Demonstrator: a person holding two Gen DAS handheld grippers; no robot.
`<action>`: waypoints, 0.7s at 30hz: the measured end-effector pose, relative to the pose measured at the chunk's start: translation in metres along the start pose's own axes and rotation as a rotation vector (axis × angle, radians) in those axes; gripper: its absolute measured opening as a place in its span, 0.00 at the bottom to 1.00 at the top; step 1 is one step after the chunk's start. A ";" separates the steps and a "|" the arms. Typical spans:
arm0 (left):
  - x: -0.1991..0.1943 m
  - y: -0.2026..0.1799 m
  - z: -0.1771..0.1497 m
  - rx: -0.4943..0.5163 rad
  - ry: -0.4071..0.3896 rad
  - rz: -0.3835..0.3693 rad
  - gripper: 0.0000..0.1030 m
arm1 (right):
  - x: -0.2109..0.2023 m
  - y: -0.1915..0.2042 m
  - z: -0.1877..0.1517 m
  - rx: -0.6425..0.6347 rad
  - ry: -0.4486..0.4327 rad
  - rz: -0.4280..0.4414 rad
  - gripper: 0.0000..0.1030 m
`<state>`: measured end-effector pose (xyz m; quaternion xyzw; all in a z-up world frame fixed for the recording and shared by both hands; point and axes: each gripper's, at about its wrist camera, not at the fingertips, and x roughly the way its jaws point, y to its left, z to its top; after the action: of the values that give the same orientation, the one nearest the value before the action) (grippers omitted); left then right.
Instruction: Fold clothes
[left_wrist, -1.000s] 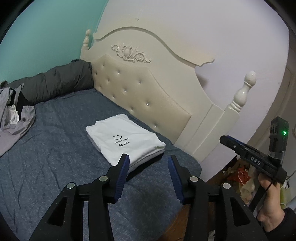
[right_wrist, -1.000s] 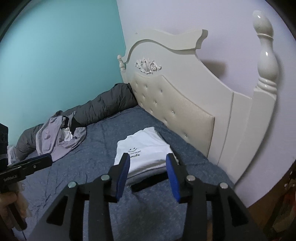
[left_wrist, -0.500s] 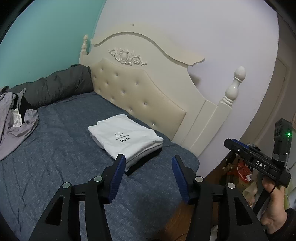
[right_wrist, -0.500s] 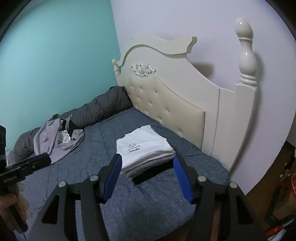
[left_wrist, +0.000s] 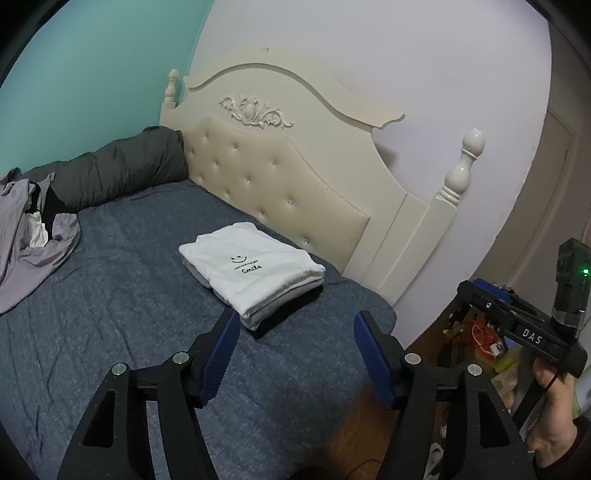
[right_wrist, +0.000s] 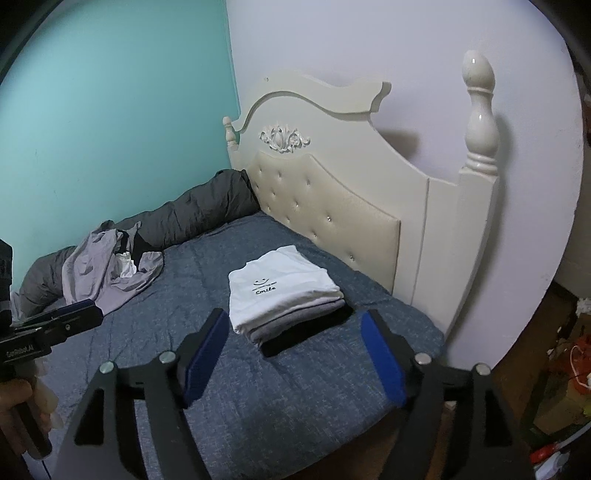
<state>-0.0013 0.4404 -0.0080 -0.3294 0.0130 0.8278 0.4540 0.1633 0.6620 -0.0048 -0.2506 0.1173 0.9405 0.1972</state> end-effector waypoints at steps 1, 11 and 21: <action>-0.001 0.000 -0.001 0.002 0.000 0.000 0.67 | -0.002 0.001 0.000 -0.002 -0.004 0.004 0.76; -0.016 -0.005 -0.007 0.019 -0.016 0.030 0.79 | -0.012 0.008 -0.014 0.018 0.007 0.014 0.79; -0.031 -0.004 -0.013 0.021 -0.040 0.044 0.94 | -0.024 0.011 -0.022 0.018 -0.018 0.002 0.87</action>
<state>0.0201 0.4157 -0.0004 -0.3078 0.0199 0.8438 0.4393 0.1870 0.6375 -0.0094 -0.2403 0.1242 0.9418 0.1996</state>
